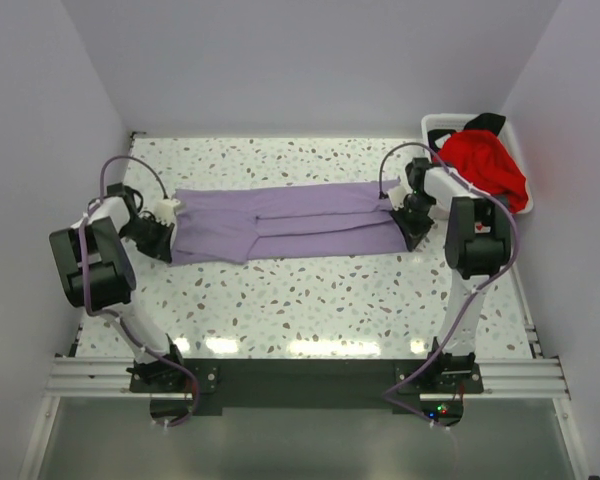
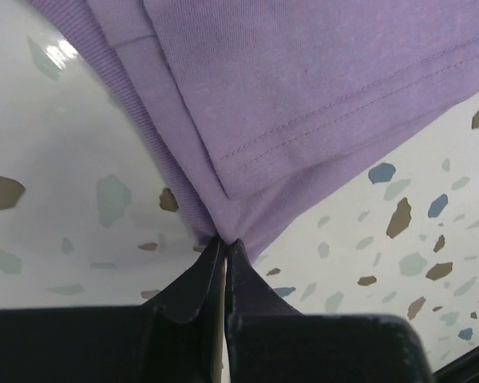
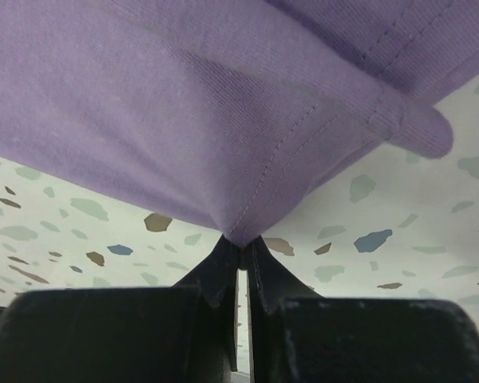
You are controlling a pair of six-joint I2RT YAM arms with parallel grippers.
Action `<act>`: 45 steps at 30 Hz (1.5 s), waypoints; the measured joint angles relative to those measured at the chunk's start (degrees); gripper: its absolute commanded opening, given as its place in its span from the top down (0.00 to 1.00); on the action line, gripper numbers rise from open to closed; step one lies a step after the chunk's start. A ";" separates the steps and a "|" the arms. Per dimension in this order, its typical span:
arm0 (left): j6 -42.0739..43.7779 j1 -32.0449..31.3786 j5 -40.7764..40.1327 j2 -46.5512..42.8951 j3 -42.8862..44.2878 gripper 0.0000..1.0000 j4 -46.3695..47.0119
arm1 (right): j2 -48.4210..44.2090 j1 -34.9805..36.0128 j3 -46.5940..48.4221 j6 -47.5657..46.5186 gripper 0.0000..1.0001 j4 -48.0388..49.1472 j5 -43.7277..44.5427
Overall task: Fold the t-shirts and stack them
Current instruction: Fold the tshirt
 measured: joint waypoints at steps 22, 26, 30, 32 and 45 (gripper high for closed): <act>-4.46 2.54 8.41 -13.66 2.36 0.58 -5.62 | -19.08 7.52 -0.31 12.31 0.47 5.31 -13.99; -8.26 2.49 10.60 -11.85 2.19 0.57 -5.46 | -16.81 17.09 -0.90 23.10 0.47 13.42 -20.59; -12.20 2.14 11.13 -9.66 -0.15 0.57 -4.79 | -11.61 25.44 -2.21 34.12 0.46 23.17 -24.83; -13.84 1.81 11.15 -8.92 -1.18 0.57 -4.44 | -9.51 28.65 -3.19 39.28 0.46 28.09 -26.05; -21.77 1.05 7.39 -1.99 -2.29 0.58 0.79 | 0.63 40.48 -6.62 63.34 0.46 50.42 -27.63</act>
